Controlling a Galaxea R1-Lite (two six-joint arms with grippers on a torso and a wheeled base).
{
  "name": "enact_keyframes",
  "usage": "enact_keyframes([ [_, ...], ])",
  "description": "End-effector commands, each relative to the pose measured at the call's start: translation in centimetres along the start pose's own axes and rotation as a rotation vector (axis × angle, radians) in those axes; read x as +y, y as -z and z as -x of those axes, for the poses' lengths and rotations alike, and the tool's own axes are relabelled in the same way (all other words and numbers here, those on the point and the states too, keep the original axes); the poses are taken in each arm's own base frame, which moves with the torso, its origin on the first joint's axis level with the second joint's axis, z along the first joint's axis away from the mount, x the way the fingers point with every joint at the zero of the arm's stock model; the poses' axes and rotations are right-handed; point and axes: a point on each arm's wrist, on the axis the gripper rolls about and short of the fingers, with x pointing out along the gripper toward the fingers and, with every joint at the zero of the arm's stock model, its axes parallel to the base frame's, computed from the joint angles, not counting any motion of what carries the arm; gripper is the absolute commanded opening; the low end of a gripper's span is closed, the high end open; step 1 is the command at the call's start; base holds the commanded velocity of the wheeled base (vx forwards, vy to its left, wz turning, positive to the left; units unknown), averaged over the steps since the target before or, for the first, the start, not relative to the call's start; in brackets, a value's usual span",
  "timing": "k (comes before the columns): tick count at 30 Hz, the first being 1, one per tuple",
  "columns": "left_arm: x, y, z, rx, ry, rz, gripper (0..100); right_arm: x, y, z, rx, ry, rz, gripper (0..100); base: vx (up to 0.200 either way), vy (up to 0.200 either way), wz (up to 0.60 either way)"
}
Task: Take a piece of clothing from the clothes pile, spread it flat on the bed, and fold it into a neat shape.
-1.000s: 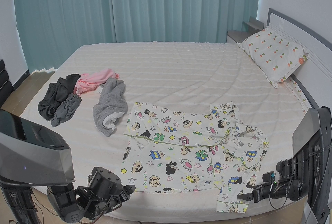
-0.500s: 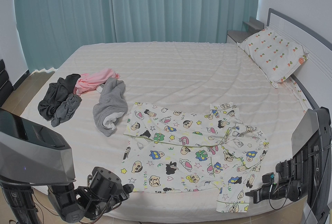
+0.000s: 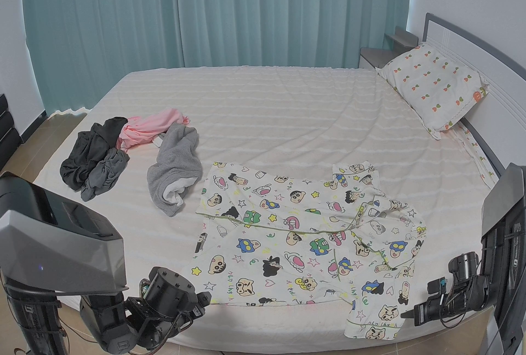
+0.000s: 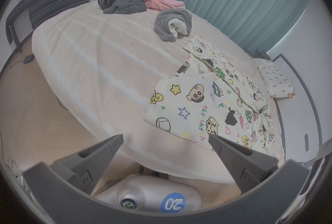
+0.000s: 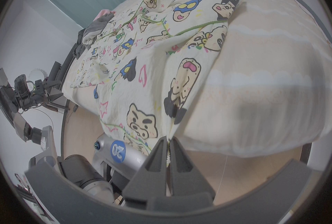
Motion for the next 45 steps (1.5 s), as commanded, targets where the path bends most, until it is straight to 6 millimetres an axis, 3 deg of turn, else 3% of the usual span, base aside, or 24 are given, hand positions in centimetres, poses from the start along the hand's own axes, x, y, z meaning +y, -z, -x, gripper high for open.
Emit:
enact_keyframes([
  [1, 0.1, 0.6, -1.1, 0.003, -0.008, -0.007, 100, -0.5, -0.4, 1.6, -0.059, 0.027, -0.009, 0, 0.0, 0.0, 0.0],
  [12, 0.3, 1.3, -3.3, 0.012, -0.042, -0.043, 100, -1.0, -0.2, 1.6, -0.057, 0.036, -0.013, 0, 0.0, 0.0, 0.0],
  [27, -1.5, -0.1, -5.4, -0.045, -0.022, -0.099, 100, -0.9, -0.2, 1.6, -0.057, 0.034, -0.005, 0, 0.0, 0.0, 0.0],
  [28, -1.6, -0.2, -5.4, -0.043, -0.025, -0.105, 0, -0.9, -0.2, 1.6, -0.058, 0.034, -0.003, 0, 0.0, 0.0, 0.0],
  [37, -1.1, 0.0, -5.3, -0.019, -0.071, -0.13, 0, -1.0, -0.1, 1.6, -0.054, 0.032, -0.01, 0, 0.0, 0.0, 0.0],
  [45, 0.5, 0.0, -3.7, 0.0, -0.115, -0.138, 0, -0.8, 0.1, 1.9, -0.033, 0.027, -0.005, 0, 0.0, 0.0, 0.0],
])
